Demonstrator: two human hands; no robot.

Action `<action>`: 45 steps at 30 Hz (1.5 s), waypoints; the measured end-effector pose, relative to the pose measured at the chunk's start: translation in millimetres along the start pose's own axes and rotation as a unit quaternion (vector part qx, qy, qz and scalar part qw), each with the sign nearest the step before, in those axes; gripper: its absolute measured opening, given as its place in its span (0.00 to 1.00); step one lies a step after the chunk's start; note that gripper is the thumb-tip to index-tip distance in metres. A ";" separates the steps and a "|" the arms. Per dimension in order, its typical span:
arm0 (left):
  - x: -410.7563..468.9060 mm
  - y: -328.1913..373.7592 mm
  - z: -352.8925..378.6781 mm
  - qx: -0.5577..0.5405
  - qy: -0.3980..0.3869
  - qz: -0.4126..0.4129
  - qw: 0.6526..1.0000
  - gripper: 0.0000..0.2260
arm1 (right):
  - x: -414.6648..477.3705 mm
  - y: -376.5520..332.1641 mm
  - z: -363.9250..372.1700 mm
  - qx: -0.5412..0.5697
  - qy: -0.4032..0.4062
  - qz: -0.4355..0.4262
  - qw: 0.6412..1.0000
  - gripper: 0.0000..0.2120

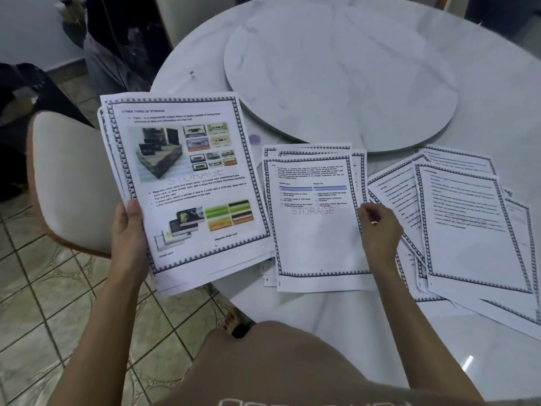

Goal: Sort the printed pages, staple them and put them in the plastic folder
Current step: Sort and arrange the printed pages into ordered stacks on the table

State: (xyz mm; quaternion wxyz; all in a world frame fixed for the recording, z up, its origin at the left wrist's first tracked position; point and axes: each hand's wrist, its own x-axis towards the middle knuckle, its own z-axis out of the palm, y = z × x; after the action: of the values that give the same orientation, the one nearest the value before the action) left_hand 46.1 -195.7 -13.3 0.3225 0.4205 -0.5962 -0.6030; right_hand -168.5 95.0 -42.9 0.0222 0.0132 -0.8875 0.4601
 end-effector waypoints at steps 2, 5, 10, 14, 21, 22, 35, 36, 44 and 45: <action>-0.5 2.6 3.4 -0.009 -0.004 0.002 1.000 0.09 | -1.7 -9.2 5.5 -0.002 -0.038 -0.030 0.999 0.07; -0.5 7.0 7.1 -0.016 -0.006 0.004 1.000 0.09 | -3.9 -22.9 12.7 0.021 -0.093 -0.048 0.994 0.06; 5.4 16.2 3.9 -0.034 0.017 -0.003 0.999 0.09 | -8.7 -45.5 22.9 0.051 -0.188 -0.046 0.980 0.06; 7.8 24.4 7.6 -0.047 0.014 -0.015 0.999 0.10 | -19.5 -73.3 23.6 0.127 -0.225 -0.034 0.966 0.06; -2.8 20.2 38.6 -0.016 -0.044 0.010 0.999 0.10 | -29.8 -104.3 25.9 0.157 -0.212 -0.032 0.964 0.10; -4.4 19.6 41.7 -0.019 -0.054 0.015 0.998 0.10 | -28.9 -103.9 25.1 0.151 -0.199 -0.028 0.968 0.12; -16.1 13.2 49.8 -0.021 -0.101 -0.016 0.995 0.20 | -18.2 -89.2 17.4 0.147 -0.162 0.011 0.976 0.08; -15.4 12.1 49.2 -0.021 -0.100 -0.015 0.995 0.18 | -18.4 -88.3 16.7 0.141 -0.157 0.003 0.977 0.07; -18.6 13.4 50.8 -0.034 -0.090 0.012 0.995 0.11 | -8.2 -78.7 5.9 0.138 -0.101 0.029 0.985 0.06; -17.8 12.4 50.3 -0.034 -0.083 0.012 0.996 0.11 | -4.4 -75.8 3.3 0.136 -0.089 0.034 0.986 0.04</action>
State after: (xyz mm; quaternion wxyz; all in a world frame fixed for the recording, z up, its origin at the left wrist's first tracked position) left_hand 7.6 -158.3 -2.1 0.2929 0.3505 -0.6051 -0.6521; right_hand -160.9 48.6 16.8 -0.0740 0.0269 -0.8152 0.5739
